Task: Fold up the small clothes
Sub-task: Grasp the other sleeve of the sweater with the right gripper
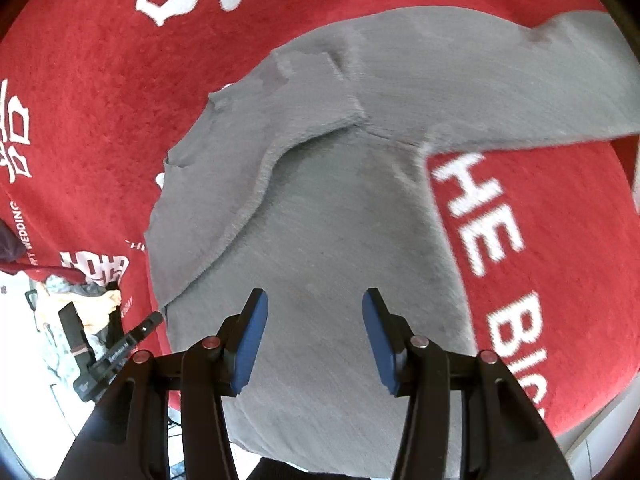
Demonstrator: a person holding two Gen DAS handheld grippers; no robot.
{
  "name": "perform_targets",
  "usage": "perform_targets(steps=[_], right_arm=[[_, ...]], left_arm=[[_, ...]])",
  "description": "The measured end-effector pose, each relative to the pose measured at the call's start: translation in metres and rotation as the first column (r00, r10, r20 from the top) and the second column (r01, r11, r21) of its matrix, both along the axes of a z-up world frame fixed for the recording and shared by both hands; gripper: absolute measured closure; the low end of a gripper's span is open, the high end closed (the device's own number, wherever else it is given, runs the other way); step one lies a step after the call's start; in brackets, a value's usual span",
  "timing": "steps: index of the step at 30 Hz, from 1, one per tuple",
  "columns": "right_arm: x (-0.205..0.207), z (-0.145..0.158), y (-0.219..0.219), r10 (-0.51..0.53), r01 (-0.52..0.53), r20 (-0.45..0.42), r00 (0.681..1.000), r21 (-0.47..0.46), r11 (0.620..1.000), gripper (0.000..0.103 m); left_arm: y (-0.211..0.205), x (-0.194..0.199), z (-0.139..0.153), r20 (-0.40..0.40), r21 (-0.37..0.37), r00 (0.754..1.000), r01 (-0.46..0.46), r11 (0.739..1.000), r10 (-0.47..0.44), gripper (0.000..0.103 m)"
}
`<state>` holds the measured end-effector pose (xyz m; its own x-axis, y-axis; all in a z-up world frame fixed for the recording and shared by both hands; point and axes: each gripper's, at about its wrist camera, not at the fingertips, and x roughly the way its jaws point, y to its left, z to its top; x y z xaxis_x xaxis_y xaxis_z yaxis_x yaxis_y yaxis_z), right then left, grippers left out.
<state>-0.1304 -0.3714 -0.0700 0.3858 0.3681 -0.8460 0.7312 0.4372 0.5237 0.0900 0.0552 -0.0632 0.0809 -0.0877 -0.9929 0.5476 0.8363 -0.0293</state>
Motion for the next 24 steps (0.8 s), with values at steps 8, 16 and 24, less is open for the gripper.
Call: perform_targets(steps=[8,16,24], right_arm=[[-0.035,0.003,-0.022,-0.050,0.050,-0.002,0.999,-0.004,0.999,0.049],[0.004,-0.019,-0.053,-0.178,0.156,0.199,0.964,0.120,0.980,0.050],[0.052,-0.043,-0.070,-0.190,0.181,0.151,0.970,0.071,0.981,0.093]], left_arm=[[-0.101,-0.044,0.003,-0.025,-0.087,0.991,0.127,0.988,-0.129,0.041],[-0.176,-0.041,-0.013,0.021,-0.106,0.997,0.076,0.991,-0.074,0.041],[-0.188,-0.053,-0.027,0.062,-0.067,0.993,0.102,0.993,-0.098,0.039]])
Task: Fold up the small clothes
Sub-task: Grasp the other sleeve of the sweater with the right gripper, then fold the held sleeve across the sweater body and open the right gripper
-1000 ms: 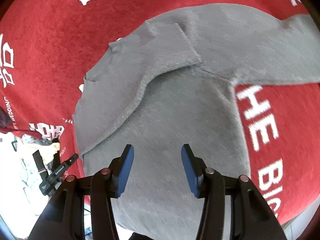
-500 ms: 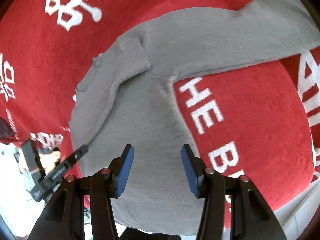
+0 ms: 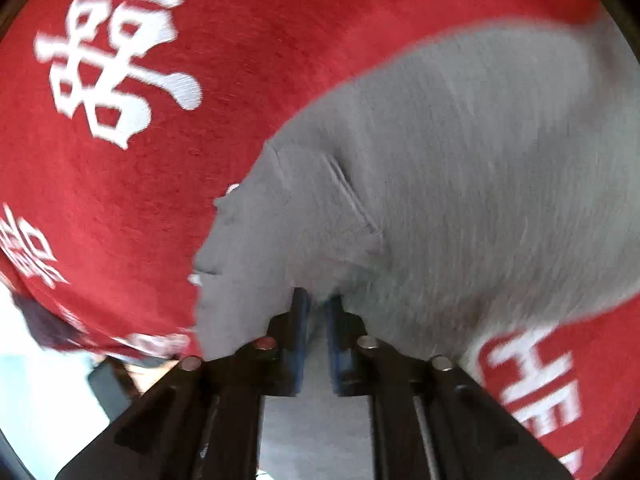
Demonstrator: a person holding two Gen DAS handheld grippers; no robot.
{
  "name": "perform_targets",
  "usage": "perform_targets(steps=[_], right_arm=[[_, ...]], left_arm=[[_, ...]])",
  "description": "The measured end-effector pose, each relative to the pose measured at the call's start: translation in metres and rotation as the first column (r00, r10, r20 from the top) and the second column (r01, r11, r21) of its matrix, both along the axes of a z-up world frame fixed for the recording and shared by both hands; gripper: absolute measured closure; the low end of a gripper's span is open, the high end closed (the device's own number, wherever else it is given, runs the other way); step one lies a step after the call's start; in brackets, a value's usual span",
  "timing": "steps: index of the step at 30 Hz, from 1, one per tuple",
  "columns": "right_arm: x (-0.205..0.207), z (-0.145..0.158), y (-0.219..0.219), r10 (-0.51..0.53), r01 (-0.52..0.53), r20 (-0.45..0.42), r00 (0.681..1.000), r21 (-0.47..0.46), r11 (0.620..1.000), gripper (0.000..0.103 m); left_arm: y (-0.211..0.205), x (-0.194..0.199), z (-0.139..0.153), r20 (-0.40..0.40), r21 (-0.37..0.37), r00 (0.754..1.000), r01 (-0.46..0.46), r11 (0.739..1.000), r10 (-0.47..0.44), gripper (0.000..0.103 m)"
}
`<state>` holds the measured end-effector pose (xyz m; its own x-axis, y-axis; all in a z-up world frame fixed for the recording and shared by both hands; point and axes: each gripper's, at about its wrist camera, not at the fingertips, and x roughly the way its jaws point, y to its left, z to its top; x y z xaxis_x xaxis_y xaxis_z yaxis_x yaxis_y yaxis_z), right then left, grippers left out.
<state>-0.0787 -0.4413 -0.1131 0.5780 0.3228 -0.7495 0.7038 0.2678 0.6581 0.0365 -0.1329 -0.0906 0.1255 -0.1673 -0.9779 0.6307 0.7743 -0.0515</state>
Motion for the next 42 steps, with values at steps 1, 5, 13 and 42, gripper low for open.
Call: perform_targets(steps=[1,5,13,42], right_arm=[[0.004,0.005,0.000,0.036,-0.037,-0.028,0.999,-0.052,0.998,0.093],[-0.003,0.010,-0.003,0.107,-0.120,-0.109,0.988,-0.127,0.985,0.093],[-0.087,0.024,-0.017,0.034,-0.037,-0.053,0.998,-0.066,0.997,0.068],[-0.255,-0.031,-0.168,-0.614,0.592,0.181,0.769,0.161,0.789,0.057]], left_arm=[[0.000,-0.001,0.000,-0.001,-0.005,1.000,0.001,1.000,-0.001,0.036],[-0.001,-0.001,-0.002,-0.006,0.001,1.000,0.009,1.000,-0.009,0.036],[-0.004,-0.003,-0.003,-0.003,0.017,1.000,0.022,1.000,-0.022,0.036],[-0.160,-0.095,0.010,0.008,-0.065,0.983,0.185,0.981,-0.185,0.036]])
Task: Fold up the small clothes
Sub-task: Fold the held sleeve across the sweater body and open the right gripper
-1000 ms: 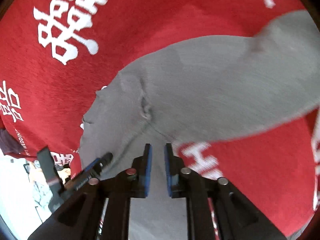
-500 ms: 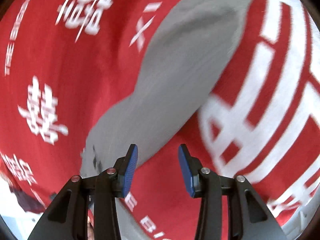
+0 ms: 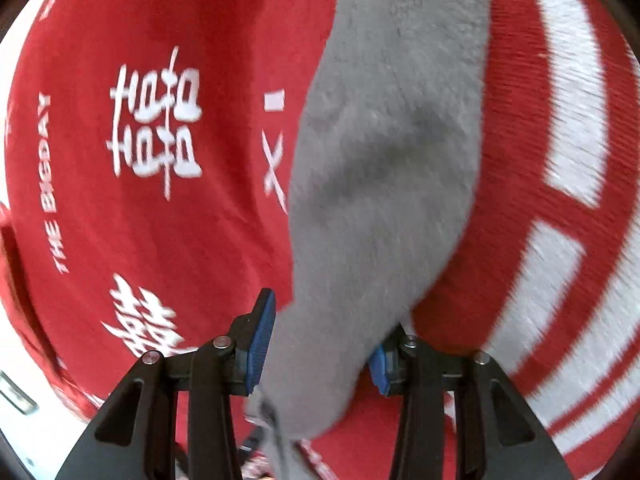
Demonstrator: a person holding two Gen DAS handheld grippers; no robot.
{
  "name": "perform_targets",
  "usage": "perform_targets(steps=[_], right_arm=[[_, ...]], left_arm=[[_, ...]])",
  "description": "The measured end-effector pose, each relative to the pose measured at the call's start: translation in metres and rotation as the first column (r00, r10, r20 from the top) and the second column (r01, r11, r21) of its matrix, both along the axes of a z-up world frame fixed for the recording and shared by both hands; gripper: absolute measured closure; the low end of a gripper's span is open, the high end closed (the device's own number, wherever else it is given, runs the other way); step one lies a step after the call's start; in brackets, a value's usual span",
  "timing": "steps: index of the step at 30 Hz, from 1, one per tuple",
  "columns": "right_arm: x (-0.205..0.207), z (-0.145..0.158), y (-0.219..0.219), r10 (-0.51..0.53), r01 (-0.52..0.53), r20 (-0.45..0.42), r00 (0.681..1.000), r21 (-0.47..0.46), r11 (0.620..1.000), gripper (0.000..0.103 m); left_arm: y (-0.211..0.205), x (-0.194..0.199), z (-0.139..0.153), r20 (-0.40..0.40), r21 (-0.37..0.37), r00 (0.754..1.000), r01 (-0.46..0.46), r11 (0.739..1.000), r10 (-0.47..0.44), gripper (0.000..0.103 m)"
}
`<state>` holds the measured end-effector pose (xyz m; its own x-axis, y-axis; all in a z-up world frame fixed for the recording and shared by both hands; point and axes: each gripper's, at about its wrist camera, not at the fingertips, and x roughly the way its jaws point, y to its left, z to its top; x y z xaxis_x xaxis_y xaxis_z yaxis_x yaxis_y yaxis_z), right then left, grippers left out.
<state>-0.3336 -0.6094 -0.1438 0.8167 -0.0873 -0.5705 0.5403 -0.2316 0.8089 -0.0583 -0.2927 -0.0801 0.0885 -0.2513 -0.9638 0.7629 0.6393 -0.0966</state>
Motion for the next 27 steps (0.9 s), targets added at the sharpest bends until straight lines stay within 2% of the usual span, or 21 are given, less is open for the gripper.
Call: perform_targets(steps=[2,3,5,7,9,11,12,15,18,20,23,24,27], right_arm=[[0.005,0.000,-0.006,-0.007,0.006,0.069,0.998,0.017,1.000,0.078],[0.008,0.003,-0.008,-0.004,0.003,0.103,0.995,0.017,1.000,0.093],[0.012,0.011,-0.009,0.000,-0.001,0.186,0.983,0.005,1.000,0.094],[0.023,0.026,-0.008,0.038,-0.033,0.276,0.960,-0.022,0.999,0.094],[0.036,0.040,-0.007,0.093,-0.080,0.324,0.941,-0.052,0.995,0.094],[0.053,0.057,-0.003,0.167,-0.144,0.342,0.925,-0.092,0.985,0.094],[0.061,0.065,-0.001,0.199,-0.172,0.344,0.918,-0.109,0.979,0.094],[0.087,0.084,0.009,0.278,-0.238,0.339,0.899,-0.154,0.959,0.094],[0.113,0.102,0.021,0.348,-0.296,0.320,0.881,-0.199,0.934,0.094],[0.137,0.114,0.033,0.405,-0.344,0.303,0.863,-0.236,0.909,0.094],[0.182,0.134,0.056,0.518,-0.439,0.249,0.818,-0.310,0.843,0.094],[0.197,0.140,0.067,0.559,-0.476,0.222,0.799,-0.336,0.813,0.094],[0.249,0.151,0.116,0.700,-0.614,0.105,0.706,-0.401,0.680,0.091]], left_arm=[[-0.001,-0.007,0.001,0.000,-0.004,1.000,0.001,1.000,-0.001,0.036],[-0.006,-0.010,0.000,0.000,-0.007,1.000,0.004,1.000,-0.004,0.036],[-0.013,-0.017,-0.004,-0.004,-0.008,1.000,0.018,1.000,-0.018,0.036],[-0.024,-0.023,-0.019,-0.002,0.012,0.999,0.047,0.999,-0.047,0.036],[-0.033,-0.038,-0.028,0.076,0.047,0.991,0.108,0.993,-0.111,0.027],[-0.039,-0.048,-0.031,0.124,0.067,0.979,0.152,0.986,-0.160,0.024],[-0.039,-0.048,-0.029,0.115,0.061,0.980,0.158,0.986,-0.164,0.024],[-0.026,-0.034,-0.016,0.038,0.003,0.992,0.118,0.993,-0.118,0.024],[0.003,-0.013,0.005,0.037,-0.047,0.997,0.064,0.997,-0.062,0.024],[0.026,0.004,0.016,0.049,-0.068,0.998,0.035,0.997,-0.032,0.024],[0.058,0.029,0.024,0.054,-0.079,0.998,-0.014,0.997,0.018,0.024],[0.071,0.039,0.026,0.060,-0.074,0.997,-0.033,0.997,0.038,0.024],[0.109,0.064,0.026,0.085,-0.047,0.991,-0.095,0.994,0.099,0.024]])
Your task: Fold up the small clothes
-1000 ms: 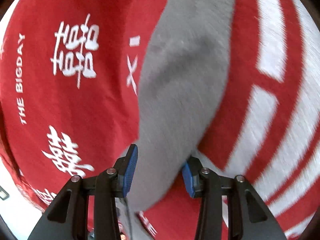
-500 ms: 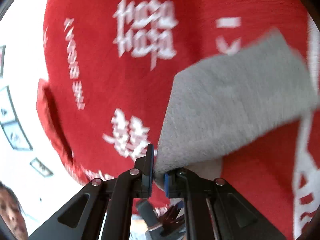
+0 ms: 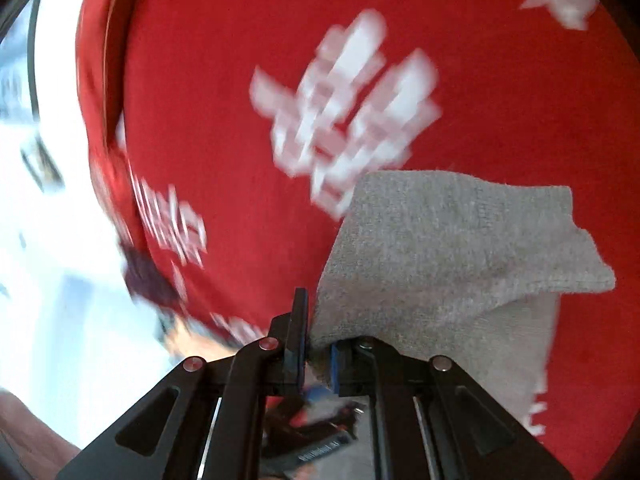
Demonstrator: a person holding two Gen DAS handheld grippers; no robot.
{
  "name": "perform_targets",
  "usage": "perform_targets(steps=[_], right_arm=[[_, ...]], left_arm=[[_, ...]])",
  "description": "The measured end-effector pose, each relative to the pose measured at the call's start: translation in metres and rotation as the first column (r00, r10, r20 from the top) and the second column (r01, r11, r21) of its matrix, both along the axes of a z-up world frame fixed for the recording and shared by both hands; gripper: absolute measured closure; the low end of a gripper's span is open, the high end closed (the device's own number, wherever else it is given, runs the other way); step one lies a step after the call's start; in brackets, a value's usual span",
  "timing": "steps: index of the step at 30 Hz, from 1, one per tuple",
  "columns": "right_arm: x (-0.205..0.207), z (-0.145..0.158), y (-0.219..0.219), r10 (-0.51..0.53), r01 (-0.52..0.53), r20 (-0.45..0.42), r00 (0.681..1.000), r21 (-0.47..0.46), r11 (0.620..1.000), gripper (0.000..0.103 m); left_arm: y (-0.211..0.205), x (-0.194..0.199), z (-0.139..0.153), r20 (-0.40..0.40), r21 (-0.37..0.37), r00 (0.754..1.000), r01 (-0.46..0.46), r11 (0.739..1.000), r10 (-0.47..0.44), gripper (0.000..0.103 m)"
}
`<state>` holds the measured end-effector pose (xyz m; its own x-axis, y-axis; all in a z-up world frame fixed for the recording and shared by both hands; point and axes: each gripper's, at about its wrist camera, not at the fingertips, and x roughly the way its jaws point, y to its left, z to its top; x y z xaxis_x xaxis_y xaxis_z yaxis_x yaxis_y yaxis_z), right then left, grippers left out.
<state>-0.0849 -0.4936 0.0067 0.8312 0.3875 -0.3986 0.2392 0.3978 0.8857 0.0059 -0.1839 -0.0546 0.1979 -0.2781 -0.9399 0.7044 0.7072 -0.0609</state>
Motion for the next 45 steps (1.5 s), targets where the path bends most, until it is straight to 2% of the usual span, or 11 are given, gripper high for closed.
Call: perform_targets(steps=[9,11,13,18,23,27,31,34,38,42,45], right_arm=[[0.103,-0.060,0.167,0.335,-0.437,-0.377,0.863,-0.226,0.871,0.090],[0.108,-0.079,0.184,0.342,-0.477,-0.451,0.824,-0.229,0.848,0.084],[0.108,-0.093,0.188,0.340,-0.489,-0.500,0.796,-0.202,0.849,0.055],[0.097,-0.087,0.178,0.289,-0.431,-0.497,0.818,-0.198,0.880,0.053],[0.083,-0.084,0.140,0.107,-0.183,-0.461,0.881,-0.123,0.976,0.053],[0.093,-0.092,0.134,0.056,-0.095,-0.451,0.891,-0.064,0.993,0.095],[0.134,-0.059,0.195,0.246,-0.351,-0.383,0.891,-0.234,0.907,0.095],[0.159,-0.056,0.253,0.363,-0.535,-0.442,0.820,-0.368,0.761,0.093],[0.173,-0.073,0.298,0.421,-0.663,-0.549,0.722,-0.372,0.650,0.088],[0.155,-0.071,0.297,0.441,-0.674,-0.540,0.717,-0.375,0.637,0.044],[0.135,-0.062,0.284,0.426,-0.660,-0.539,0.726,-0.374,0.651,0.044]], left_arm=[[0.113,0.059,-0.011,0.016,0.062,0.979,-0.204,0.977,0.203,0.024],[0.126,0.063,-0.016,0.011,0.067,0.975,-0.223,0.972,0.223,0.024],[0.141,0.067,-0.021,-0.004,0.076,0.970,-0.241,0.968,0.242,0.024],[0.160,0.073,-0.033,-0.047,0.077,0.959,-0.277,0.958,0.281,0.024],[0.167,0.081,-0.036,-0.071,0.065,0.952,-0.294,0.954,0.298,0.024],[0.177,0.084,-0.030,-0.072,0.050,0.948,-0.306,0.951,0.309,0.024],[0.194,0.089,-0.026,-0.077,0.037,0.941,-0.327,0.944,0.329,0.024],[0.207,0.095,-0.030,-0.079,0.059,0.935,-0.343,0.938,0.347,0.024],[0.229,0.101,-0.030,-0.070,0.073,0.922,-0.377,0.923,0.382,0.024],[0.249,0.103,-0.028,-0.061,0.087,0.910,-0.404,0.911,0.409,0.024],[0.253,0.105,-0.026,-0.064,0.087,0.908,-0.409,0.908,0.415,0.024]])
